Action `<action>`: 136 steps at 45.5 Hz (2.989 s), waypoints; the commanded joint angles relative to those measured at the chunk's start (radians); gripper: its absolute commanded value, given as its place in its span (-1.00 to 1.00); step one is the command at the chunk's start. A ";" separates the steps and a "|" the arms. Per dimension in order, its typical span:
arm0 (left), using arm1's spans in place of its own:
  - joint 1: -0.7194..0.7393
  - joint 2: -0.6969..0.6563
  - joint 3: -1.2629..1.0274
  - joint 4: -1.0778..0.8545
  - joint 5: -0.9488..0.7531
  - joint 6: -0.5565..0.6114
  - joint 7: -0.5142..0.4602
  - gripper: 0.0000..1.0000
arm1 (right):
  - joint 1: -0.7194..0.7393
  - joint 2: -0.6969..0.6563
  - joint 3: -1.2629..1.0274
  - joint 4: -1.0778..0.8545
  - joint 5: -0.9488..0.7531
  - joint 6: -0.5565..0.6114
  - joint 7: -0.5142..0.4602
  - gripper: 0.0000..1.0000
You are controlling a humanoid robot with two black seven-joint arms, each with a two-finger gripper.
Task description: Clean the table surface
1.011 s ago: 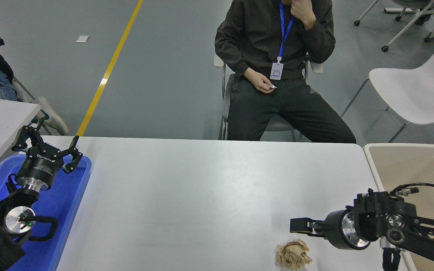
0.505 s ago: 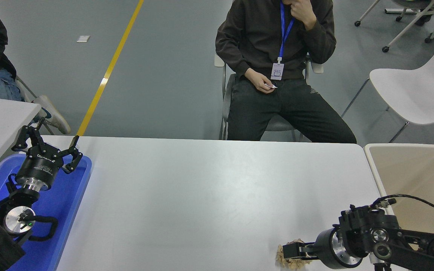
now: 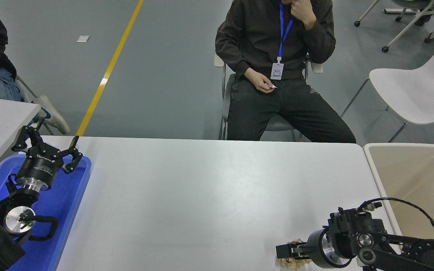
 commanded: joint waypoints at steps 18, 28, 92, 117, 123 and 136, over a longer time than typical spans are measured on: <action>0.001 0.000 0.000 -0.001 0.001 -0.001 0.000 1.00 | -0.040 0.090 -0.006 -0.070 -0.100 -0.070 0.035 0.97; -0.001 0.000 0.000 0.001 0.000 -0.001 0.000 1.00 | -0.040 0.092 -0.005 -0.087 -0.106 -0.073 0.036 0.91; -0.001 0.000 0.000 -0.001 0.001 -0.001 0.000 1.00 | 0.037 0.004 0.061 -0.073 -0.077 -0.104 0.108 -1.00; -0.001 0.000 0.000 0.001 0.001 -0.001 0.000 1.00 | 0.256 -0.267 0.069 0.099 0.101 -0.010 0.084 -1.00; 0.001 0.000 0.000 0.001 0.001 -0.001 0.000 1.00 | 0.296 -0.332 0.100 0.121 0.154 0.039 0.084 -1.00; 0.001 0.000 0.000 0.001 0.001 -0.001 0.000 1.00 | 0.330 -0.440 0.192 0.117 0.179 0.123 0.087 -1.00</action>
